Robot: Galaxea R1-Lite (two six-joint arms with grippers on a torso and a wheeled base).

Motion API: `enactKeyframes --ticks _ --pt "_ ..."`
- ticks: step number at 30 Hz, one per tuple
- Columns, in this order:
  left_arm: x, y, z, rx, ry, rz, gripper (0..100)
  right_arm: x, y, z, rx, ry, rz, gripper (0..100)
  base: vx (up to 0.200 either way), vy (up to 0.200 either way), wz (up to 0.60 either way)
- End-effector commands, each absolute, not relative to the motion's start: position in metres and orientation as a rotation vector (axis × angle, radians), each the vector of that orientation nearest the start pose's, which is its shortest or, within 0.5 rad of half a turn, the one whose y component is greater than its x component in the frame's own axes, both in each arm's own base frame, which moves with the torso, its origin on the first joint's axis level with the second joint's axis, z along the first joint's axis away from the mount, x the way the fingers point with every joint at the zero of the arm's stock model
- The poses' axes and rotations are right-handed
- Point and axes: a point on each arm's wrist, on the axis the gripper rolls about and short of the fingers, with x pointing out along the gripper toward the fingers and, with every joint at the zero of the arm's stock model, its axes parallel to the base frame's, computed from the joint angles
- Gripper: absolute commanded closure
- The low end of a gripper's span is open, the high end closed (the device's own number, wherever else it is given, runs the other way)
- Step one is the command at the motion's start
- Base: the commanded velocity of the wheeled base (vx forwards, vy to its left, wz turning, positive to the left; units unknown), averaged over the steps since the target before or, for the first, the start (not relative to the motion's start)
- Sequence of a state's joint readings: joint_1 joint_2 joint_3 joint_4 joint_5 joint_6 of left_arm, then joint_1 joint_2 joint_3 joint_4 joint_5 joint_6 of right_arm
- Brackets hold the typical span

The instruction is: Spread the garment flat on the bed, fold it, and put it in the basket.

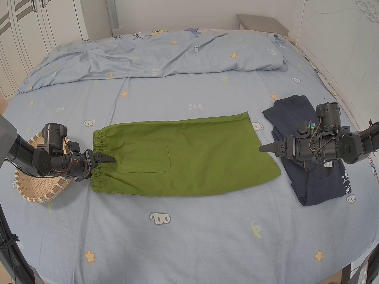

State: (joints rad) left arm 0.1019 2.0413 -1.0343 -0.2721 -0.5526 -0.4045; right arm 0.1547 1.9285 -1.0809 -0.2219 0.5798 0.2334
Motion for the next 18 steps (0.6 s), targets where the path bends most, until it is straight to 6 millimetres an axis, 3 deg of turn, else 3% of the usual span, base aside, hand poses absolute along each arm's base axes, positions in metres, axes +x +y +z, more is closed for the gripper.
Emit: enactKeyframes --ticks 1,14,15,18 --pt "0.3698 0.0324 0.0823 -0.660 0.794 -0.296 0 0.3516 0.0663 0.1428 0.351 0.703 0.633 0 0.000 0.000 0.00" --pt "0.3715 0.0388 0.0792 -0.715 0.798 -0.370 0 0.3520 0.0653 0.1432 0.352 0.702 0.634 0 0.000 0.000 0.00" --pt "0.3715 0.0388 0.0792 -0.715 0.798 -0.370 100 0.3520 0.0653 0.1432 0.352 0.702 0.634 0 0.000 0.000 0.00" --pt "0.3744 0.0373 0.0761 -0.735 0.797 -0.382 100 0.3521 0.0648 0.1432 0.353 0.701 0.632 0 0.000 0.000 0.00"
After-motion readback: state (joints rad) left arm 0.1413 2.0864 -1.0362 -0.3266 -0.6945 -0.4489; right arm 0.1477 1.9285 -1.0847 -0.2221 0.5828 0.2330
